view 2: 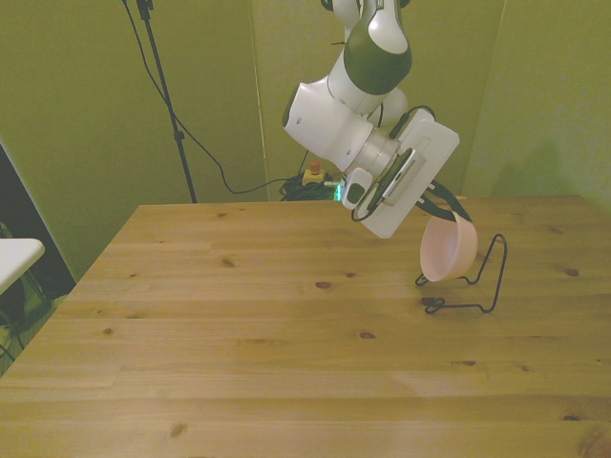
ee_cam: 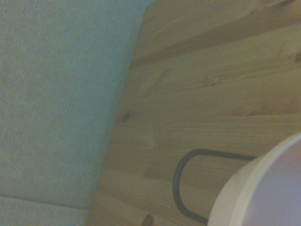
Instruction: Load the bowl
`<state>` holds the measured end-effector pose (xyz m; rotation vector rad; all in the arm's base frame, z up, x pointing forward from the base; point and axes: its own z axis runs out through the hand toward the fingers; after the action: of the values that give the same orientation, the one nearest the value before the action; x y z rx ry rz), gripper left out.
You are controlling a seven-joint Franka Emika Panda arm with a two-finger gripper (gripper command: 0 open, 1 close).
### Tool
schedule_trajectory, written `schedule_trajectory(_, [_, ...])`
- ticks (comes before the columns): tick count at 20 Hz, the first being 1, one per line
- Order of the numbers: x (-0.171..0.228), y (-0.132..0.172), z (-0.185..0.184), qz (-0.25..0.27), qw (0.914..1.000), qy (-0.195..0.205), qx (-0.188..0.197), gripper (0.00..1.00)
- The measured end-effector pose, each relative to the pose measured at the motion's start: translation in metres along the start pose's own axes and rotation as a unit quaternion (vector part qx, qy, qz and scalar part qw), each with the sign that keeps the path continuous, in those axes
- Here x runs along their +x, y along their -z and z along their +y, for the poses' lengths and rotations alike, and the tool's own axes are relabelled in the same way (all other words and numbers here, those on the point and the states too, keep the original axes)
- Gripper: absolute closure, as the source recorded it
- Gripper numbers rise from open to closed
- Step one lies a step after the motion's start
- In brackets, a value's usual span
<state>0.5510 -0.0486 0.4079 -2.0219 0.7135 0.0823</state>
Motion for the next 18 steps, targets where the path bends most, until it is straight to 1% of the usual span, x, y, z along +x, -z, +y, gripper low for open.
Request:
schedule_trajectory(12, [0.000, -0.012, -0.013, 0.013, 0.9999, 0.009, 0.000, 1.00])
schedule_trajectory(18, [0.006, -0.026, -0.014, 0.008, 0.9999, 0.009, -0.006, 1.00])
